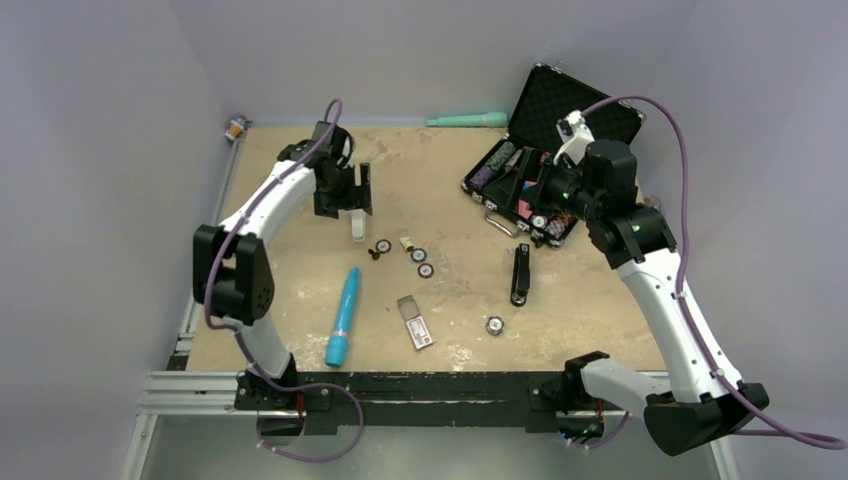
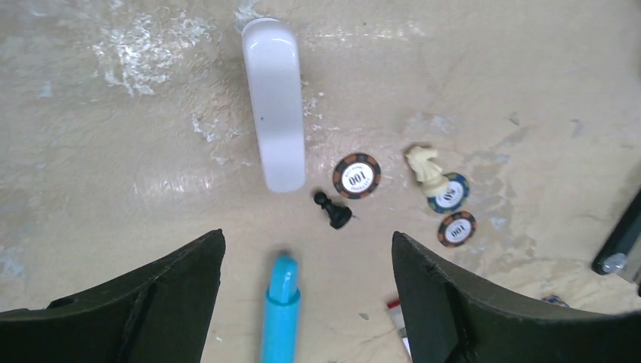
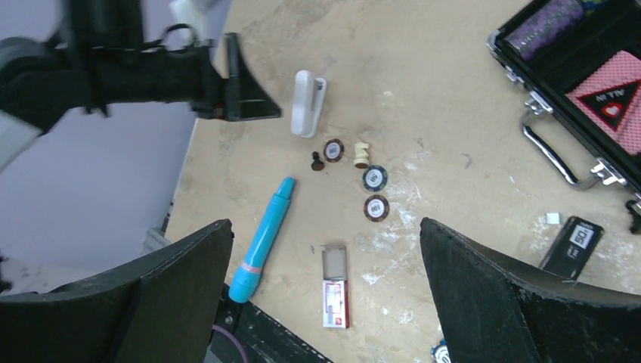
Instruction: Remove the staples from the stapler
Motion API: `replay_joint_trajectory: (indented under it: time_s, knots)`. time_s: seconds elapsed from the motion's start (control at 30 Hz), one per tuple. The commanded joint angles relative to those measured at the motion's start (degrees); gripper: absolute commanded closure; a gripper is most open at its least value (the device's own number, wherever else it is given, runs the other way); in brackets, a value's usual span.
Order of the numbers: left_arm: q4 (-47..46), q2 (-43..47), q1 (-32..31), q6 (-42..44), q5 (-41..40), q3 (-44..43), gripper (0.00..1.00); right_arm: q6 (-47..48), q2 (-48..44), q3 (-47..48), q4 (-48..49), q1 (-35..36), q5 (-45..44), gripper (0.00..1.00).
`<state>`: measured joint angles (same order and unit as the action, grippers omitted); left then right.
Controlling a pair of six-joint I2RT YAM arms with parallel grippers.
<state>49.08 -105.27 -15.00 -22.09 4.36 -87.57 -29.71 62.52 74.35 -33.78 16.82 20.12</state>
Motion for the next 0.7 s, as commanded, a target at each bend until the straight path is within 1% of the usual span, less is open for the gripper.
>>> replay_joint_trajectory:
  time_s: [0.0,0.27,0.37,0.53,0.67]
  knots:
    - [0.3,10.2,0.3,-1.9,0.2,3.3,0.15,0.3,0.6,-1.0,-3.0,-0.3,-5.7,0.01]
    - [1.5,23.5,0.2,-5.6,2.6,12.9,0.15,-2.2,1.4,-5.7,-3.7,-0.2,-5.8,0.01]
    - [1.9,28.5,-0.1,-6.8,4.2,16.7,0.15,-3.6,1.9,-6.2,-6.9,-0.2,-10.4,0.01]
    - [3.3,36.6,-0.3,-7.8,6.8,21.9,0.15,-8.2,1.1,-11.4,-7.4,-0.2,-16.0,0.01]
    - [5.9,43.9,-0.4,-9.5,8.9,26.5,0.15,-12.3,1.6,-16.4,-6.3,-0.1,-16.6,0.01]
